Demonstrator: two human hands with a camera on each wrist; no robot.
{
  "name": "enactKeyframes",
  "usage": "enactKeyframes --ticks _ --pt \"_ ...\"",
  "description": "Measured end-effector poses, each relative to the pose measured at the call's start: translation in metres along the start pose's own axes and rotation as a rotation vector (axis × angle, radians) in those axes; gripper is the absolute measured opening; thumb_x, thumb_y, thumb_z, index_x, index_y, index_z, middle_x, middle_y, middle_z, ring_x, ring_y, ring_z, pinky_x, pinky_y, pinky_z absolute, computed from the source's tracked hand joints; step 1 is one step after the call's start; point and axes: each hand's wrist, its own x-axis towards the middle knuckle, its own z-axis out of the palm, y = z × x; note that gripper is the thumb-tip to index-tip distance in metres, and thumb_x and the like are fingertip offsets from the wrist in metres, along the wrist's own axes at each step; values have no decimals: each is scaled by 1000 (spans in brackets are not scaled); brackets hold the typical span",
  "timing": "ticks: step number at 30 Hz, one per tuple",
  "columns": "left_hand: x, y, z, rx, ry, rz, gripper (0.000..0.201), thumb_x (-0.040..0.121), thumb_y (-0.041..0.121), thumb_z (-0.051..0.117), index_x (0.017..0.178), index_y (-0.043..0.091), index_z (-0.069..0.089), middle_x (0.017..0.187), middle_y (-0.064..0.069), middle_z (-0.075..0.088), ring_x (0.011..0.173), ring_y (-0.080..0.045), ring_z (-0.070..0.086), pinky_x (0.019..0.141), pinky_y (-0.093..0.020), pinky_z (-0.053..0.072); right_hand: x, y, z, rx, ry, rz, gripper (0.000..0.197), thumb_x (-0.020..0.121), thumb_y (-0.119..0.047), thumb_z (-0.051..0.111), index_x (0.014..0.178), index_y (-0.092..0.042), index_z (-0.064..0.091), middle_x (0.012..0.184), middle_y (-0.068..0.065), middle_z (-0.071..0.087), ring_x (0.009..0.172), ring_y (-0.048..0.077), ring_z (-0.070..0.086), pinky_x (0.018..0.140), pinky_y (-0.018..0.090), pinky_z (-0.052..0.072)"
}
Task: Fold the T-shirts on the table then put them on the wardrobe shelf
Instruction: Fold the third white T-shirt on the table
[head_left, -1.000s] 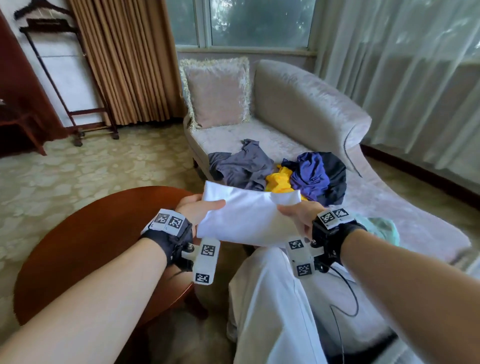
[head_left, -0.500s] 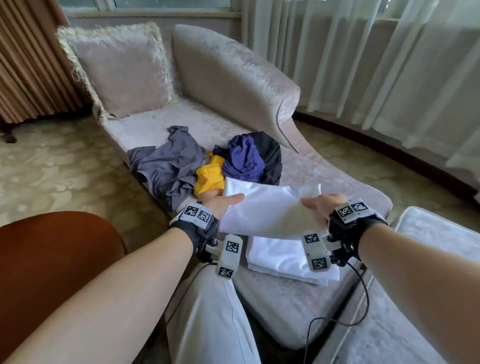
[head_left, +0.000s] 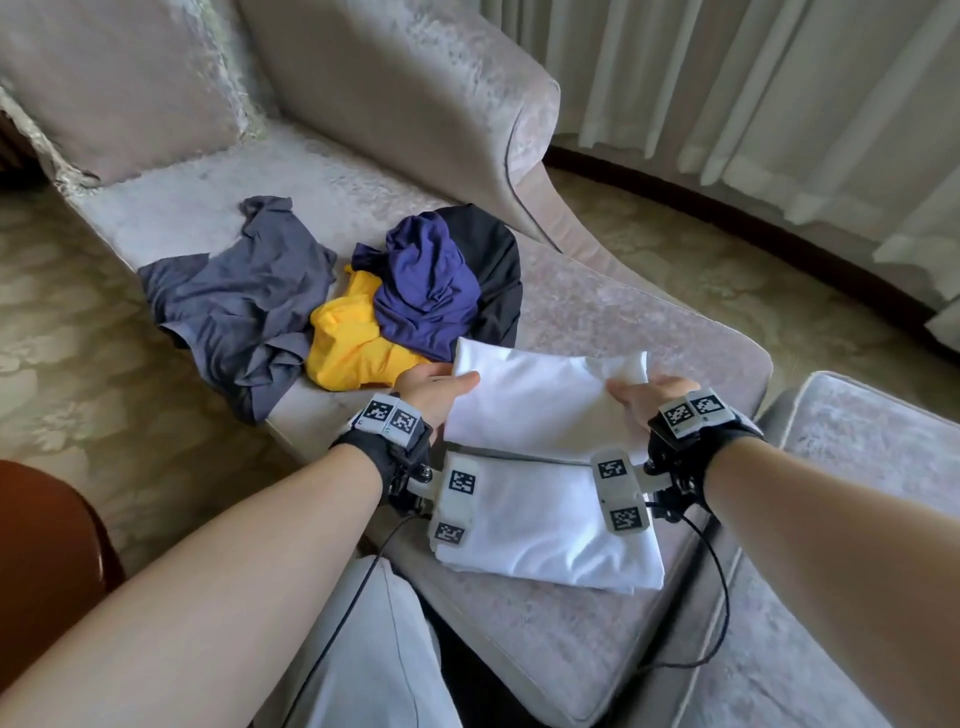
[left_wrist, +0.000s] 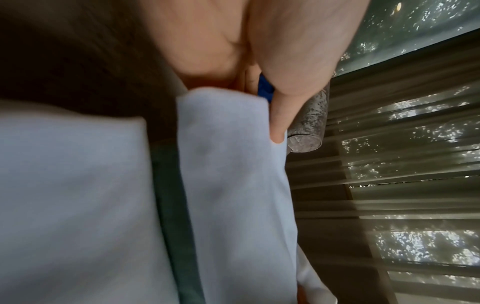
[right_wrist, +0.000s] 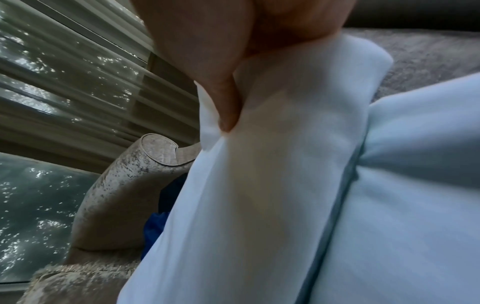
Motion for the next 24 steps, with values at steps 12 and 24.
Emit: enactKeyframes --ticks 12,24 --pt "10 -2 0 446 125 339 58 56 40 93 95 20 54 93 1 54 82 -14 53 74 -26 46 -5 -14 30 -381 331 -284 43 62 -41 72 98 -29 52 105 -5 40 113 21 37 101 43 26" --pt "-2 -19 9 917 -166 256 29 65 42 88 70 24 65 69 13 60 72 -9 52 72 -20 40 -14 -4 71 -733 -69 -197 28 80 -41 66 97 -20 58 89 3 64 86 25 64 83 35 54"
